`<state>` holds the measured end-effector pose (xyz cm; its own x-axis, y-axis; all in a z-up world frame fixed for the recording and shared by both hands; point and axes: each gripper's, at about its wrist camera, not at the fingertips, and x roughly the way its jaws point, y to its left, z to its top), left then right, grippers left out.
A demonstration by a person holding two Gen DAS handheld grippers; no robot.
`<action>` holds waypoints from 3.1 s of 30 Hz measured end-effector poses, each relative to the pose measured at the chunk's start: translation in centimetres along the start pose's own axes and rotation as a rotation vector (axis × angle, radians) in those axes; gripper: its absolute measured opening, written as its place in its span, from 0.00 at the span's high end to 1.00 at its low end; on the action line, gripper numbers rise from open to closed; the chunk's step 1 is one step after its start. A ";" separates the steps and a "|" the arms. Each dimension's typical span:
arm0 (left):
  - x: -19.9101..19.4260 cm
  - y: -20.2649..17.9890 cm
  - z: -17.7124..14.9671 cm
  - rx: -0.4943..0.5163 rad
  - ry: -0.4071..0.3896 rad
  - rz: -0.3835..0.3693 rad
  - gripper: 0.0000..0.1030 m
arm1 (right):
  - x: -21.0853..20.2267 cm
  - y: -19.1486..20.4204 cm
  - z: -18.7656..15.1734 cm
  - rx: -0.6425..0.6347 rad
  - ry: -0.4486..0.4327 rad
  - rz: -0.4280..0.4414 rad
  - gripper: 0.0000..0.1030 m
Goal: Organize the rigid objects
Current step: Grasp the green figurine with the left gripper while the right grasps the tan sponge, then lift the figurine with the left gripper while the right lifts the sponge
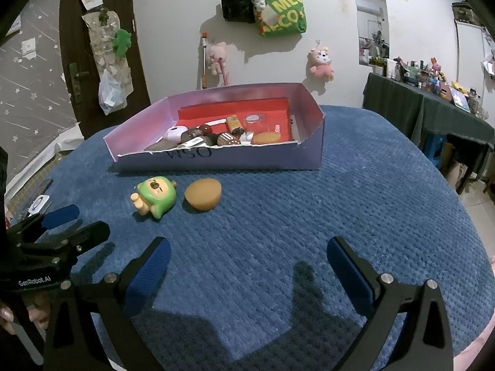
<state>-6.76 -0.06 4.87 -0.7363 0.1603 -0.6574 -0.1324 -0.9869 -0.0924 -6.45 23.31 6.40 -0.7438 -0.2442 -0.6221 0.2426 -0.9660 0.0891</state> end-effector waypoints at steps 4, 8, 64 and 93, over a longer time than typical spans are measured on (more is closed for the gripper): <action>0.4 -0.1 0.7 0.010 0.013 -0.032 0.06 | 0.3 0.0 0.7 -0.018 0.008 0.029 0.00; 0.9 -0.4 1.5 0.025 0.027 -0.057 0.07 | 1.0 0.1 1.8 -0.045 0.032 0.079 0.00; 5.1 -2.8 7.4 0.174 0.151 -0.207 0.64 | 6.2 1.7 7.5 -0.330 0.187 0.299 0.61; 3.4 0.2 2.9 0.127 0.146 -0.207 0.45 | 6.1 0.3 3.5 -0.228 0.224 0.133 0.61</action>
<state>-11.23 0.39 4.77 -0.5826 0.3446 -0.7361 -0.3592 -0.9216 -0.1472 -13.09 21.20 5.31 -0.5469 -0.3177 -0.7745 0.4799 -0.8771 0.0209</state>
